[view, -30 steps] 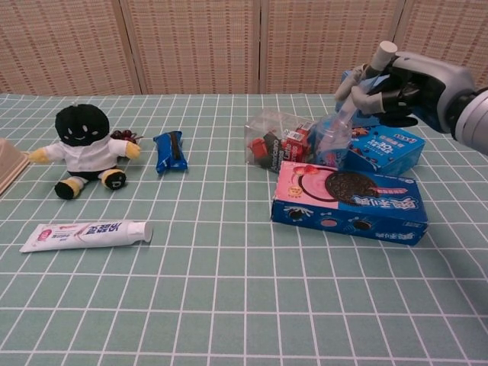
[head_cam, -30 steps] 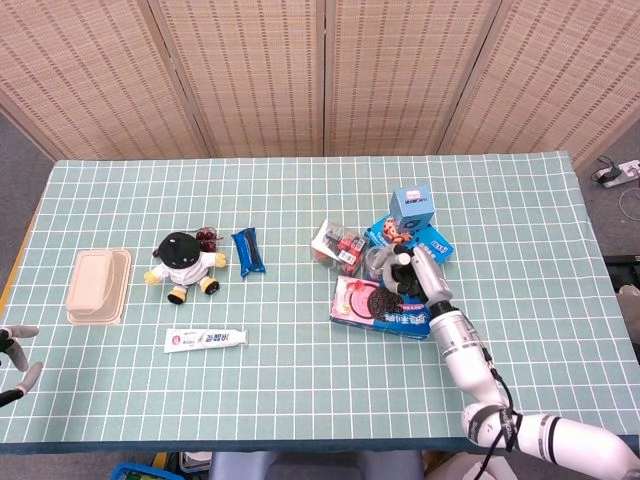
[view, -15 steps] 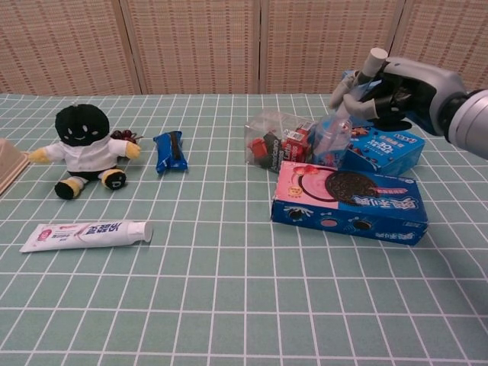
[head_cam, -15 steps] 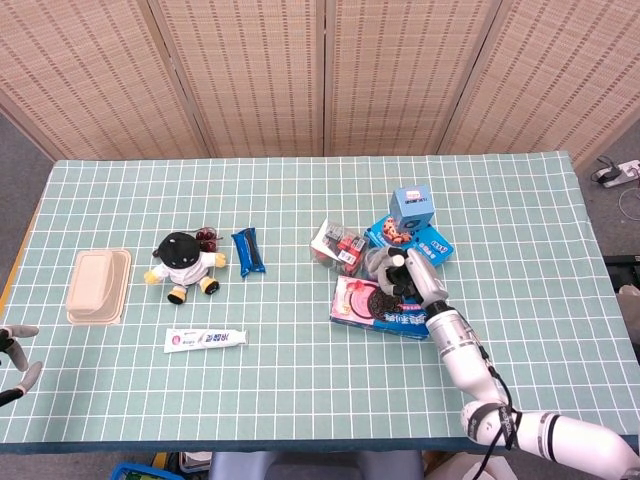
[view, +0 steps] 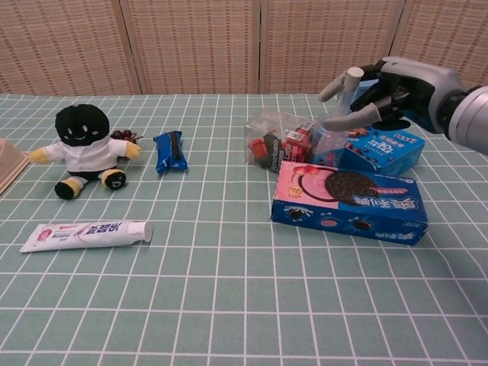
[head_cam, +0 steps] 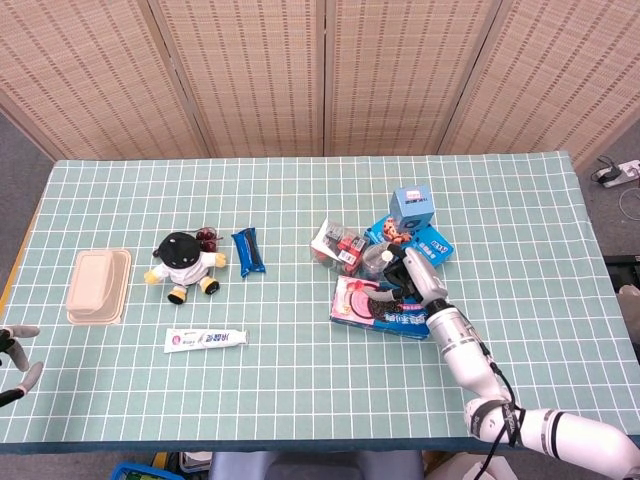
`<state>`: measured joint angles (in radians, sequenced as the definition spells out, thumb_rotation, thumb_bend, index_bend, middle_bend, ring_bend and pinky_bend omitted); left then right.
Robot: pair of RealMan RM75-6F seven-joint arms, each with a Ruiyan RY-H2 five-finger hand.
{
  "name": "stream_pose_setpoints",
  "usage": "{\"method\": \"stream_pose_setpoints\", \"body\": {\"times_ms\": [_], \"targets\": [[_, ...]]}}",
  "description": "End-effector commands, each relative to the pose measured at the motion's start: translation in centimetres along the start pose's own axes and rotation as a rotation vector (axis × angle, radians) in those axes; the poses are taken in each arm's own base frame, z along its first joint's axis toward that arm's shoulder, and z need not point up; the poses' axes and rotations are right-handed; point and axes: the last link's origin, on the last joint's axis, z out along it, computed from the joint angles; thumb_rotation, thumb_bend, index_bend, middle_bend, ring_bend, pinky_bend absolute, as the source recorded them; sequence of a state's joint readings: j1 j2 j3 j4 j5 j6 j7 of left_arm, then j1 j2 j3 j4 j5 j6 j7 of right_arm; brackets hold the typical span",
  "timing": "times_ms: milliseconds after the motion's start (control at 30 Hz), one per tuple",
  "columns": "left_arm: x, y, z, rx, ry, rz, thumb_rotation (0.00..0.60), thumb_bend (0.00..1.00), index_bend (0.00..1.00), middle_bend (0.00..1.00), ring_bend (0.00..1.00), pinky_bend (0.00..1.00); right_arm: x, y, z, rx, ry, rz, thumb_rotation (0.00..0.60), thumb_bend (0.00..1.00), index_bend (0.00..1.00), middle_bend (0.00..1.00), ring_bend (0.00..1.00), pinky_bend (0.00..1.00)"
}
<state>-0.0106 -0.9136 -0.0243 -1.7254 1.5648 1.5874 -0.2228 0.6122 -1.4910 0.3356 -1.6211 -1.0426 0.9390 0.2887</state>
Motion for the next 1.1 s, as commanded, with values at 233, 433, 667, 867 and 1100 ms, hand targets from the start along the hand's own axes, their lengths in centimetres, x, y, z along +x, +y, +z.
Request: {"method": "stream_pose_setpoints", "body": {"times_ms": [233, 433, 667, 867, 1100], "targets": [[-0.1, 0.0, 0.0, 0.000, -0.006, 0.007, 0.600, 0.33, 0.45, 0.63, 0.47, 0.53, 0.5, -0.2, -0.4, 0.026, 0.021, -0.028, 0.600, 0.05, 0.32, 1.00, 1.00, 1.00], [-0.4, 0.0, 0.1, 0.001, -0.019, 0.017, 0.600, 0.33, 0.45, 0.63, 0.47, 0.53, 2.3, -0.3, -2.2, 0.064, 0.080, -0.100, 0.600, 0.05, 0.29, 1.00, 1.00, 1.00], [-0.6, 0.0, 0.2, 0.006, -0.028, 0.024, 0.600, 0.33, 0.45, 0.63, 0.47, 0.53, 4.0, -0.3, -4.1, 0.105, 0.140, -0.194, 0.600, 0.02, 0.16, 1.00, 1.00, 1.00], [-0.8, -0.2, 0.4, 0.013, -0.031, 0.028, 0.600, 0.33, 0.45, 0.63, 0.47, 0.53, 5.4, 0.3, -6.8, 0.128, 0.188, -0.298, 0.600, 0.00, 0.12, 1.00, 1.00, 1.00], [-1.1, -0.2, 0.5, 0.019, -0.041, 0.040, 0.600, 0.33, 0.44, 0.63, 0.47, 0.53, 7.1, 1.6, -11.2, 0.087, 0.260, -0.533, 0.600, 0.02, 0.12, 0.96, 1.00, 1.00]]}}
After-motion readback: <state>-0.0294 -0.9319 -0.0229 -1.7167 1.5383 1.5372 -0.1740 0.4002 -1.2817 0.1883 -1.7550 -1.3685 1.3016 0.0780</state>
